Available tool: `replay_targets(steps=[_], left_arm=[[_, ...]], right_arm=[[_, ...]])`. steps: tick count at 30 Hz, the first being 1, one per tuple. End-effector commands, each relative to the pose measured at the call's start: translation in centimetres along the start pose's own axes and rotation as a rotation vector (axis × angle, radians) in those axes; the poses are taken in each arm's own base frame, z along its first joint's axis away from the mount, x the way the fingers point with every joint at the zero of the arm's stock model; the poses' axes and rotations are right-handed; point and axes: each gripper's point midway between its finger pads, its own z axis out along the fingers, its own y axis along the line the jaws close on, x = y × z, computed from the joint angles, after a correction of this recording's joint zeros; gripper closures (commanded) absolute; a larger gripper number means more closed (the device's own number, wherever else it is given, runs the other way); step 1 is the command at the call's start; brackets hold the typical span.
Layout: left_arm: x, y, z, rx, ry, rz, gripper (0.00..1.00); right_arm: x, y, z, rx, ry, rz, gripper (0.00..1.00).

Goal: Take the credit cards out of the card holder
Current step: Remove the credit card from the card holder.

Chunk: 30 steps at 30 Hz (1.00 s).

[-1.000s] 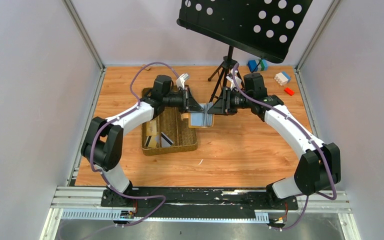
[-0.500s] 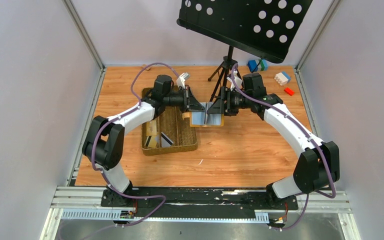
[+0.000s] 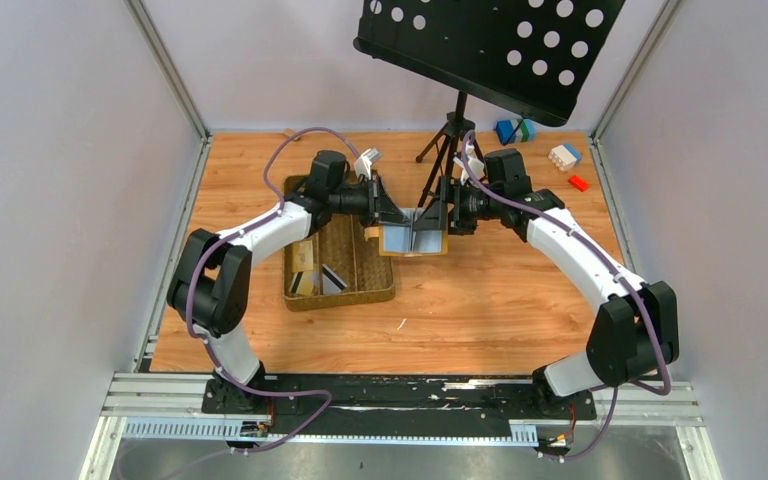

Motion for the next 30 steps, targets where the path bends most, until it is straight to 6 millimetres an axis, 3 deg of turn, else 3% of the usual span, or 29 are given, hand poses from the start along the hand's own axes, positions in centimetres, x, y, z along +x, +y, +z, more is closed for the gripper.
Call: replay_targets(steps=[1,5,10,17,23,30], left_arm=[[-0.9,-2.0,-0.1,0.045,-0.003,0.070,1.00],[-0.9,-1.9,-0.1,0.044,0.000,0.073,1.00],[-1.0,-1.5,-0.2,0.018,0.004,0.079,1.00],[-1.7,0.1,-0.8,-0.020,-0.023,0.051,1.00],[-1.8,-0.2,-0.6,0.003,-0.024,0.041,1.00],[-1.8,0.2,-0.4,-0.010,-0.020,0.030,1.00]], right_arm=[[-0.8,-0.3,0.3,0.020,-0.021,-0.008,0.38],[-0.6,-1.3,0.7,0.063,-0.006,0.014,0.47],[-0.4,-3.4,1.1,0.163,0.019,0.053,0.36],[-0.2,-5.1,0.7,0.242,0.022,0.069,0.37],[-0.7,-2.9,1.6,0.064,0.020,0.070,0.40],[-0.8,-1.7,1.9,-0.012,0.030,0.064,0.27]])
